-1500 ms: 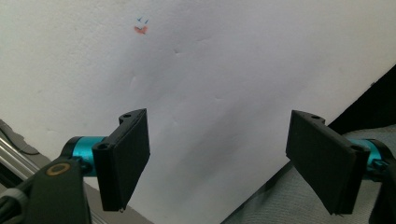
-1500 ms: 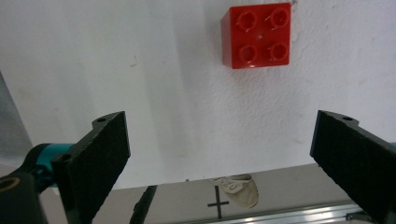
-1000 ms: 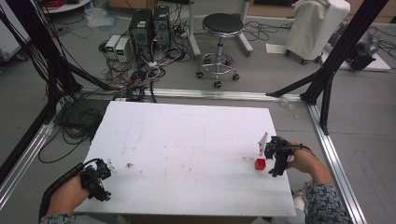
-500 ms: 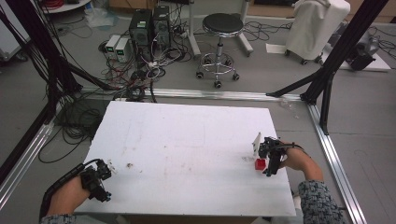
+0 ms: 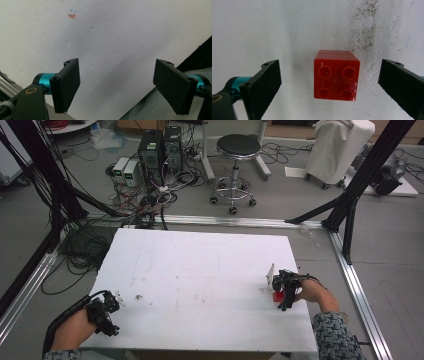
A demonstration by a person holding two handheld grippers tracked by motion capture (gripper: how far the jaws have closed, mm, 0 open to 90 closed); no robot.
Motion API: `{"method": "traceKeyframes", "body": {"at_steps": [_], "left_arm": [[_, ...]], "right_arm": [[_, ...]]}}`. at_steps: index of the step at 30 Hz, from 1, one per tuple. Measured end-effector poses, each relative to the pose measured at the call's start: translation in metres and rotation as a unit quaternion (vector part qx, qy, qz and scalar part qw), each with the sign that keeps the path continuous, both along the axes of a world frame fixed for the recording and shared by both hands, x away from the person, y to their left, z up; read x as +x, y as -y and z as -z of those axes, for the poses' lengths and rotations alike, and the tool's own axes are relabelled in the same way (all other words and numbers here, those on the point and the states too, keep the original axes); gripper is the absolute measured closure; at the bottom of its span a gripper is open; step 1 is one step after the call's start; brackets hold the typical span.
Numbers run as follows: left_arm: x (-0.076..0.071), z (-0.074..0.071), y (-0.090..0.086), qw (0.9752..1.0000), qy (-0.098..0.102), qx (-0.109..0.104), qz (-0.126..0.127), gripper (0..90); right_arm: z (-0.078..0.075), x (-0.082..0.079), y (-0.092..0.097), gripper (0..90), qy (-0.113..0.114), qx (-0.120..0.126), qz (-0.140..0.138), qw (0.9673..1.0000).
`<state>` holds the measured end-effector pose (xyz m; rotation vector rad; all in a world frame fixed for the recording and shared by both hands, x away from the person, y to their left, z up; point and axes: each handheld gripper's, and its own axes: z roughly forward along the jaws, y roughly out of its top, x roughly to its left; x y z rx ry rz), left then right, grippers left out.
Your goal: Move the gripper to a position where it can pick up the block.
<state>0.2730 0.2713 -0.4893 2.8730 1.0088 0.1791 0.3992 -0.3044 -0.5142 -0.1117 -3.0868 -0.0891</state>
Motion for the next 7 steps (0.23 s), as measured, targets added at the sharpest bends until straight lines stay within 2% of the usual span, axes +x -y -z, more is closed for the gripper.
{"method": "traceKeyframes", "body": {"at_steps": [7], "left_arm": [[-0.0001, 0.0002, -0.0002, 1.0000, 0.004, -0.002, -0.003, 21.9]], "right_arm": [[-0.0002, -0.0008, 0.0004, 4.0, 0.003, -0.006, 0.000, 1.0000]]}}
